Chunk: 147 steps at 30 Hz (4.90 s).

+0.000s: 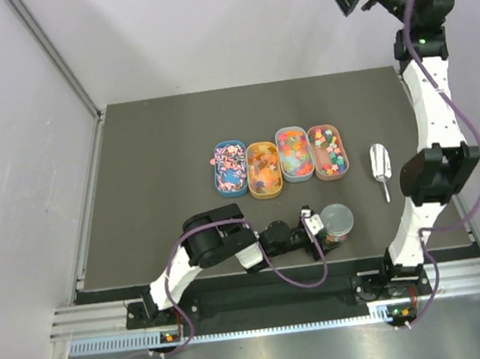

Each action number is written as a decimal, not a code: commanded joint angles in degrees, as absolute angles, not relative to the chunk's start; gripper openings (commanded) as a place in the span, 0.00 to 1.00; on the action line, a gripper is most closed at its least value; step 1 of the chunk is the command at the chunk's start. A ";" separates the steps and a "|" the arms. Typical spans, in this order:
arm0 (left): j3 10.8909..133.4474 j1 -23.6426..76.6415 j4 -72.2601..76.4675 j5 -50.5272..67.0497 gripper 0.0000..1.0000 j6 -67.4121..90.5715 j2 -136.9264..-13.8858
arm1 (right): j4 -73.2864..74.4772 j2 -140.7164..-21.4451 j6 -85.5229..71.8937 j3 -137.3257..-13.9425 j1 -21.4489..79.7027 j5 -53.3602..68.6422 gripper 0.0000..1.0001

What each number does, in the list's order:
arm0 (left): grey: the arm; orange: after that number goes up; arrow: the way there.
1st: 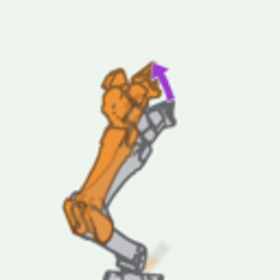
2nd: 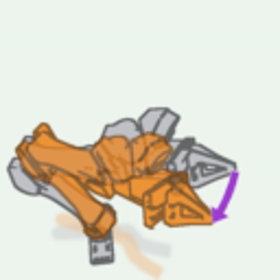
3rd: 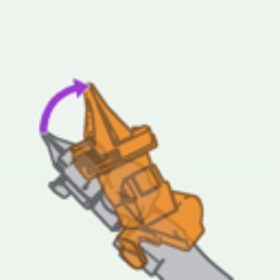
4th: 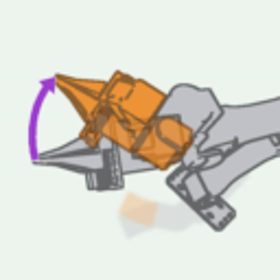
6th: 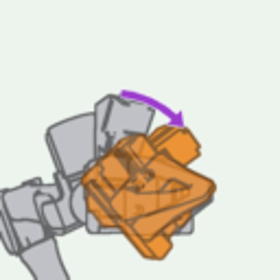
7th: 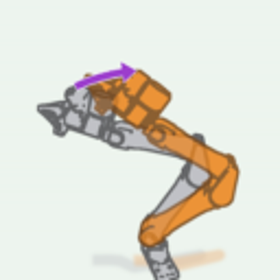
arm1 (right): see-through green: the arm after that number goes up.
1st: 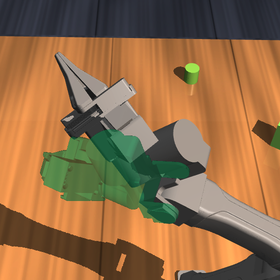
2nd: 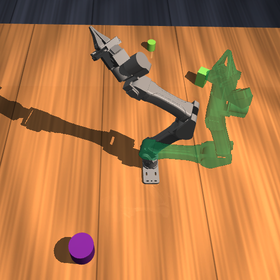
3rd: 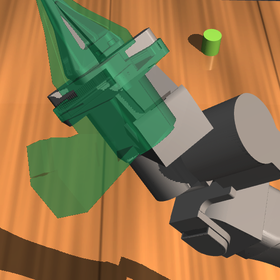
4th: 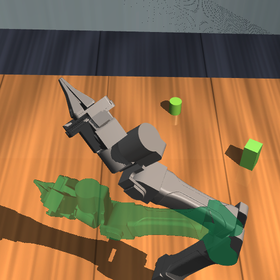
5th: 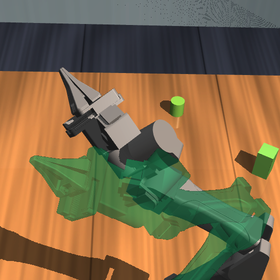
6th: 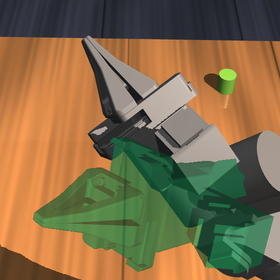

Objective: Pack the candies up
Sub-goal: Screw the bottle lid onto the packing bottle.

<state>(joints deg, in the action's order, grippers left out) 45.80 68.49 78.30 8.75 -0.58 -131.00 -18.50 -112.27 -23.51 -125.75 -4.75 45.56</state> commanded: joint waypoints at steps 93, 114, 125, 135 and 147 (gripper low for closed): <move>48.51 57.57 25.49 14.15 0.00 -3.69 -142.21 | 84.90 -95.19 93.96 -83.76 16.52 30.23 1.00; 47.28 57.57 16.44 14.94 0.00 -0.26 -136.84 | 84.81 -83.59 90.78 -78.68 14.32 31.81 1.00; 49.92 57.92 14.33 14.06 0.00 0.44 -141.15 | 84.55 -81.65 93.07 -73.56 16.96 32.34 1.00; 50.45 58.80 14.06 13.80 0.00 0.44 -142.03 | 84.38 -87.89 94.48 -75.85 16.79 30.67 1.00; 50.54 59.50 13.80 14.06 0.00 0.35 -142.29 | 84.46 -86.49 96.41 -76.99 16.00 29.18 1.00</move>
<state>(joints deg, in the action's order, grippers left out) 56.75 58.35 58.72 14.68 -2.74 -129.64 76.86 -88.60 94.48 -75.05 16.32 28.47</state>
